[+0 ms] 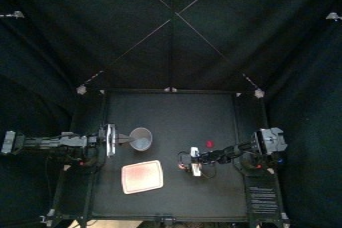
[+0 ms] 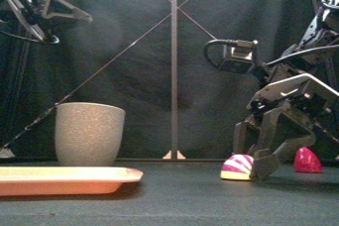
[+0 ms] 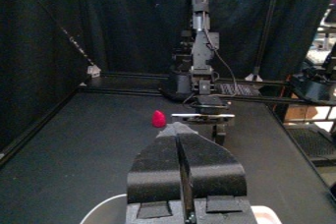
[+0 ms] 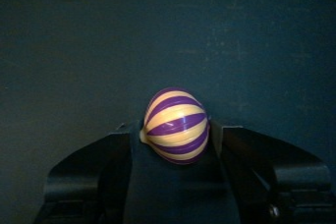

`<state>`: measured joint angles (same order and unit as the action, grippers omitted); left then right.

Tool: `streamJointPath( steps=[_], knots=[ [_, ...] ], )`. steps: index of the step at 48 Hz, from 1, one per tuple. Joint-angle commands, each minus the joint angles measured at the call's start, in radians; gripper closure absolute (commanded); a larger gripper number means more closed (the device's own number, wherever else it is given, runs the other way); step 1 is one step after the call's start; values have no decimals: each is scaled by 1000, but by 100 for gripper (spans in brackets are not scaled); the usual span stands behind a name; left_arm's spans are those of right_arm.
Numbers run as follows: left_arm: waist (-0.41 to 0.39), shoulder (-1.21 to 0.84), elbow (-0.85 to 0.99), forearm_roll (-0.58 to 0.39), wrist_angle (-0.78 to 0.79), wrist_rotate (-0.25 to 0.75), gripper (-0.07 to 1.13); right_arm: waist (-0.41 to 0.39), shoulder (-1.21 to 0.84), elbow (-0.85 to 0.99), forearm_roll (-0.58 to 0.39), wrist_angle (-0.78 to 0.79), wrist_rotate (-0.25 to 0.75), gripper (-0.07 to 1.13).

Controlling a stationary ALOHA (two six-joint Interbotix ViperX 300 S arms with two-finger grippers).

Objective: Pick the onion then place it in the grey bowl
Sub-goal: Place onion in the grey bowl

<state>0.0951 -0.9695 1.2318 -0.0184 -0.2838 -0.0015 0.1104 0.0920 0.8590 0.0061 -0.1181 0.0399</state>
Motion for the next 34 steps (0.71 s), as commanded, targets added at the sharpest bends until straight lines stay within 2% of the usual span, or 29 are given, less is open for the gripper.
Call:
streamJointPath(
  steps=[1,17,30,34],
  knots=[
    [2,2,-12,-2,-5,-2,106,0,-21,-21,2,-2,0,30],
    [2,2,-11,-8,-6,5,106,-15,-78,-202,-48,-11,-12,31],
    [3,2,-15,-8,-5,6,106,-129,-58,-419,-202,-71,-9,31],
    [5,3,-14,-8,-5,5,106,-178,-14,-477,-219,-103,-5,31]
  ],
)
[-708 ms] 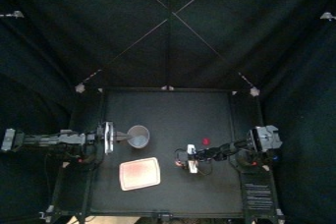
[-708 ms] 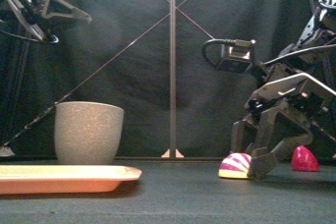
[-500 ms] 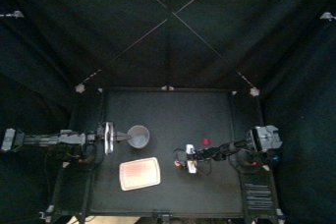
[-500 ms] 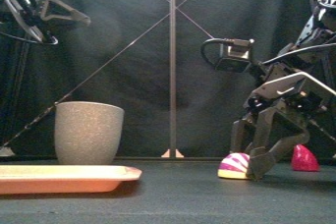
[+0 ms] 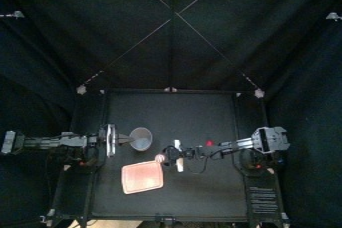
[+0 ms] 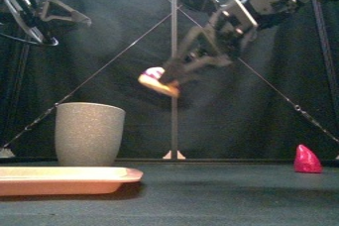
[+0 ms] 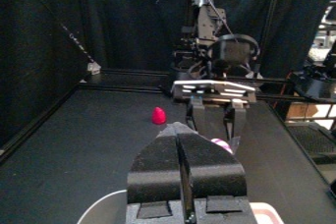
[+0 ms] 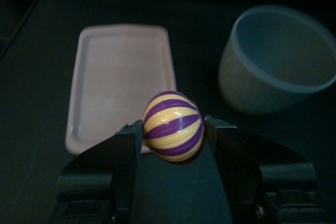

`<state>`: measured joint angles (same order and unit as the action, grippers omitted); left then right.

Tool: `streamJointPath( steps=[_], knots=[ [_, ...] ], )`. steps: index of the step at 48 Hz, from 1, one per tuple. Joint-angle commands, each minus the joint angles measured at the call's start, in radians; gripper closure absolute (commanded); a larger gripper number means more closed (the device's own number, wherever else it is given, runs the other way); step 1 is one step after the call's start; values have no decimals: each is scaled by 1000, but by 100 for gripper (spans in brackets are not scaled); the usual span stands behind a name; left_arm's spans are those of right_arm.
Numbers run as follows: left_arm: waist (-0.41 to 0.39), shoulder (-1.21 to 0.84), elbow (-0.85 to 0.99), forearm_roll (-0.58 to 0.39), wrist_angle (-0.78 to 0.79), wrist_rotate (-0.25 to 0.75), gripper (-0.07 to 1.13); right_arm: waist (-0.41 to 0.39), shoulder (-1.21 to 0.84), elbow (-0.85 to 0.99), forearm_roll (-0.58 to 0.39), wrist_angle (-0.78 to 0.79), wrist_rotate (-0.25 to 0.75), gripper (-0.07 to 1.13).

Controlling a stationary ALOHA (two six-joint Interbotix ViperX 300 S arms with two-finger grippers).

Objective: Pick the onion then place it in the grey bowl
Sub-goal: Place onion in the grey bowl

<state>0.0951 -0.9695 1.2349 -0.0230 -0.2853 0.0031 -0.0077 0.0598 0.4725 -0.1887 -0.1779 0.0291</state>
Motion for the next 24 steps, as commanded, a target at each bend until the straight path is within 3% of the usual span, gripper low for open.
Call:
streamJointPath(
  steps=[1,8,24],
  knots=[
    [6,2,-17,-3,-3,0,106,-69,32,-104,-26,-51,6,31],
    [5,2,-14,-3,-3,-3,106,-110,138,-201,-18,-80,11,31],
    [6,3,-11,-5,-3,0,106,-114,284,-327,2,-72,11,27]
  ],
)
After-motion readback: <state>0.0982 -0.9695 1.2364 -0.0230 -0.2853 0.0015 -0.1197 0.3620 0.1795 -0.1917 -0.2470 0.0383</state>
